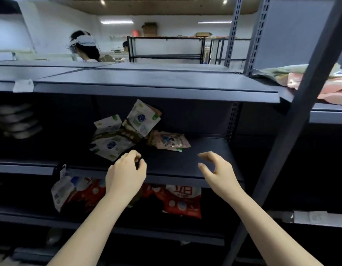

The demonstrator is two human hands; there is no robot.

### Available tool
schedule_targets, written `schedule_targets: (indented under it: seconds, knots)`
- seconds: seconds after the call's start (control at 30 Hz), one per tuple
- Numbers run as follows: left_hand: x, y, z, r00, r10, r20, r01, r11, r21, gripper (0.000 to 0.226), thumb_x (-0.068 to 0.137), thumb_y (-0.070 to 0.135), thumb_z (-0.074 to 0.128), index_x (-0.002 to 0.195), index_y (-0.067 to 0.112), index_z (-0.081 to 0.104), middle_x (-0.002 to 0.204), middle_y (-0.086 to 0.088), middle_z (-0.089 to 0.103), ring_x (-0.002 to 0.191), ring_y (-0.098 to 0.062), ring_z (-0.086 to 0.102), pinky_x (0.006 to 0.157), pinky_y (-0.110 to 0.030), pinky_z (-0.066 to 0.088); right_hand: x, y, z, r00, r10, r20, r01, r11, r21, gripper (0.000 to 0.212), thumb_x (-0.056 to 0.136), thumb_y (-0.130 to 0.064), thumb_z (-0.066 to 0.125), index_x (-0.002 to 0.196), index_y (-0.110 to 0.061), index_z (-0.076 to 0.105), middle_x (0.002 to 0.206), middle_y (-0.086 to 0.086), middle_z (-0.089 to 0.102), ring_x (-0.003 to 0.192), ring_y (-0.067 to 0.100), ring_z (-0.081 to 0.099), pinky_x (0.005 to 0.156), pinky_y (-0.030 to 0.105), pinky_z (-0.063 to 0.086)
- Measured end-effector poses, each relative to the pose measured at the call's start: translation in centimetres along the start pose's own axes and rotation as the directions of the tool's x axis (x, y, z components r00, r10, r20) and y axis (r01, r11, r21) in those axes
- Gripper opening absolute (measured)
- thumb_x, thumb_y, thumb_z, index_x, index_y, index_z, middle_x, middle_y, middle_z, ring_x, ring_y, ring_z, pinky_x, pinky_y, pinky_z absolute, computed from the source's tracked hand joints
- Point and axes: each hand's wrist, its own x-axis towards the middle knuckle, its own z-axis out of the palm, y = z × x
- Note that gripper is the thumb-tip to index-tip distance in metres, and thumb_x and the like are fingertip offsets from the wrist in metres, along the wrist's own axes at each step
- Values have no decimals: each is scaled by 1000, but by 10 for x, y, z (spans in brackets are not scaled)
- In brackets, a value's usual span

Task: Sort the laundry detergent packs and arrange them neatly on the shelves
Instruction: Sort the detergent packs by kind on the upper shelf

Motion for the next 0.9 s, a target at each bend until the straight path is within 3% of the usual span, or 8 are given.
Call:
schedule_targets:
  seconds: [0.13,0.3,0.43,0.6,0.67,0.73,0.8,0.9]
  knots:
    - [34,-29,12,998,-58,30,57,998,36,20,96,33,45,109,23,56,101,7,61,81,-15,55,69,-31,45,30,11,30,999,23,47,-22,999,-25,25,92,-26,55,116,-28,59,112,-16,58,109,2,52,86,18,36]
    - [76,-63,31,991,-105,77,100,992,76,18,96,36,45,104,23,53,96,6,57,74,-14,47,67,-32,41,75,25,62,985,91,144,-84,995,-53,33,93,-30,53,126,-27,56,126,-7,57,116,11,52,86,22,40]
    - [99,-87,47,981,-166,99,159,985,72,19,93,36,47,98,19,53,88,3,52,75,-19,47,71,-35,42,108,30,90,968,171,184,-173,985,-4,33,91,-31,54,125,-32,54,123,-4,59,87,7,57,67,18,42]
    - [120,-113,58,976,-199,93,197,980,33,16,88,32,48,87,17,53,81,-2,54,77,-30,55,70,-36,46,135,30,125,969,135,207,-129,991,-41,33,92,-26,53,125,-25,56,129,-6,56,114,14,53,85,21,38]
    - [130,-127,64,978,-181,106,179,983,25,19,89,33,48,92,16,55,89,-6,59,88,-33,58,76,-37,47,140,29,139,966,144,214,-142,990,-25,31,92,-30,54,123,-27,57,126,-7,56,114,12,53,87,22,38]
    - [142,-145,71,973,-180,146,174,984,47,33,91,39,49,114,16,56,110,-9,61,105,-33,57,87,-39,46,148,27,153,966,141,218,-140,990,-18,29,92,-31,56,120,-26,58,123,-6,57,110,10,53,86,21,37]
    - [155,-164,78,949,-222,223,199,973,118,51,92,45,48,137,21,43,133,-7,52,121,-31,49,99,-39,41,158,25,167,967,145,208,-146,989,-8,29,92,-29,57,120,-21,59,124,-2,59,103,7,52,84,18,36]
    - [173,-190,85,930,-230,288,204,972,118,58,92,42,49,144,25,32,144,-6,41,132,-29,38,105,-41,37,177,19,187,961,203,189,-202,979,-23,36,92,-32,58,124,-16,57,126,5,59,107,15,54,82,21,37]
